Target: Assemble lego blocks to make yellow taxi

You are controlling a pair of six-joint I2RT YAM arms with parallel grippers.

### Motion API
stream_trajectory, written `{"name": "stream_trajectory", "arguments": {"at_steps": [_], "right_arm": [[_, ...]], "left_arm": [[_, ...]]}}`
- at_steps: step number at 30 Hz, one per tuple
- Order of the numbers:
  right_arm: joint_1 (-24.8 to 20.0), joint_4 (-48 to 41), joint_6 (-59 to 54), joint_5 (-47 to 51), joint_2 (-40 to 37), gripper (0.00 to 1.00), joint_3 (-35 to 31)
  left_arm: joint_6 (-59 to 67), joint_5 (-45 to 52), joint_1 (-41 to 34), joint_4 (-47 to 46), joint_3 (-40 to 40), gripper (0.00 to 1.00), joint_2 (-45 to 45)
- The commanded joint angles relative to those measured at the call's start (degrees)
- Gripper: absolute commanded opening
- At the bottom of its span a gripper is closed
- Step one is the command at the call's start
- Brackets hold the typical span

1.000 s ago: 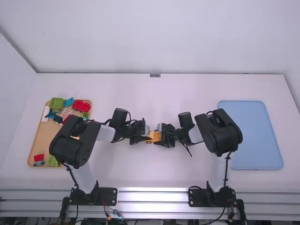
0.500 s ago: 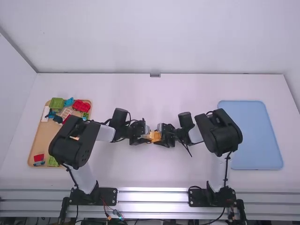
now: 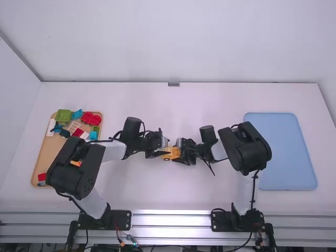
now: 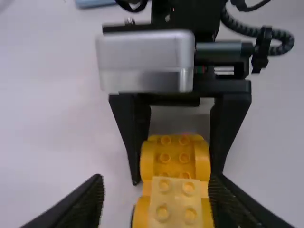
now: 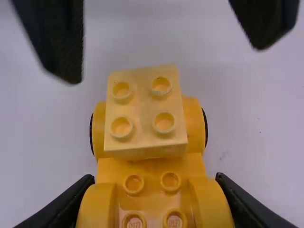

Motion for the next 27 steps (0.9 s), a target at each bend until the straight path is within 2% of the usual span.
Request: {"name": "stream_trajectory", "arguments": {"at_steps": [1, 6, 15, 21, 24, 27], "right_arm": [[-0.3, -0.5, 0.1, 2.1, 1.0, 0.50, 0.3], [-0.2, -0.5, 0.1, 2.1, 1.0, 0.50, 0.3], [0.5, -0.5, 0.1, 2.2, 1.0, 0.50, 0.3], [0.5, -0.5, 0.1, 2.1, 1.0, 0.49, 0.3], [0.4, -0.5, 0.1, 2.3, 1.0, 0.50, 0.3], [0.4, -0.5, 0.1, 2.1, 1.0, 0.50, 0.3]], "left_arm": [[-1.8, 1.2, 0.3, -0.5, 0.5, 0.02, -0.8], [-4.5, -4.5, 0.3, -1.8, 0.5, 0.02, 0.9], [-3.6, -4.6, 0.3, -4.2, 0.4, 0.02, 4.5], [-3.4, -4.9, 0.3, -3.8, 0.4, 0.02, 4.5], [-5.4, -6.3, 0.3, -0.4, 0.4, 0.01, 3.9], [-7.5, -3.7, 0.3, 0.4, 0.5, 0.02, 0.2]]}}
